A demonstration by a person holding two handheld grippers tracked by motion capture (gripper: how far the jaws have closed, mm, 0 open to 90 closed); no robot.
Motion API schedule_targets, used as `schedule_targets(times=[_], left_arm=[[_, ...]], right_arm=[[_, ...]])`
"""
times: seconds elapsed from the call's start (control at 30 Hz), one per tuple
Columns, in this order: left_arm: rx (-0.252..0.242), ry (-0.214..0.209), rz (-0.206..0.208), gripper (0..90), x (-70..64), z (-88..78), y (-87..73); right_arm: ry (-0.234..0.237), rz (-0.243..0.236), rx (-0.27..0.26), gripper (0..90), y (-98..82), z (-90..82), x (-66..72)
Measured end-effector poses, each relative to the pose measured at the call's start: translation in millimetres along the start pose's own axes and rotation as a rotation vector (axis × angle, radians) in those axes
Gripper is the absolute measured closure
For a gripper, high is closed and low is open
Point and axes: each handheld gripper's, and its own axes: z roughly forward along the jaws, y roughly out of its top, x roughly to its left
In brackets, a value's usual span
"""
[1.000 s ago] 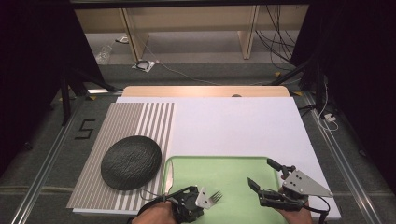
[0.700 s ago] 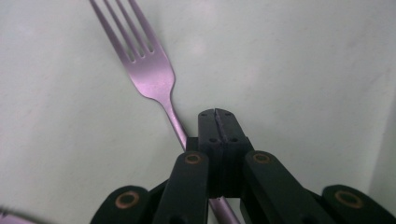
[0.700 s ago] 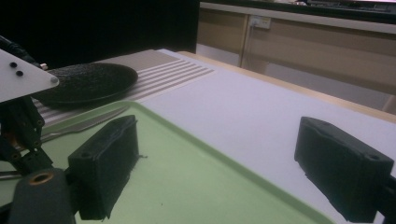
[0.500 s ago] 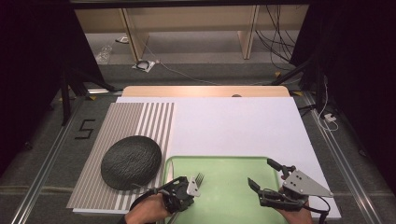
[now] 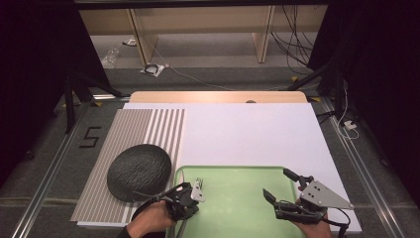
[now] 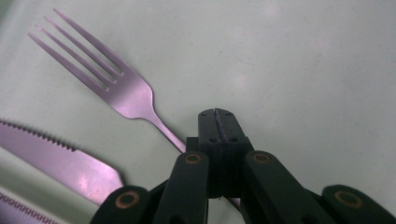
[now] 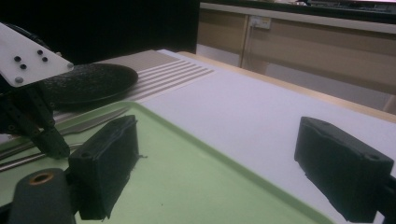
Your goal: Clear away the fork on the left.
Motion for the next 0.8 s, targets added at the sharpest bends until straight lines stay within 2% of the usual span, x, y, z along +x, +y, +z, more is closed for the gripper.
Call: schedule_targets(times=[0.4,0.8], left_arm=[[0.002,0.002,-0.028,89.6,9.2,-2.8,-7.0],[0.0,0.002,-0.043,89.6,12.3,-3.7,-9.8]], right_arm=[[0.001,-0.001,-0.005,14.5,-0.1,0.2,-0.2],[0.002,0.006,-0.002,14.5,-0.1,0.2,0.2]])
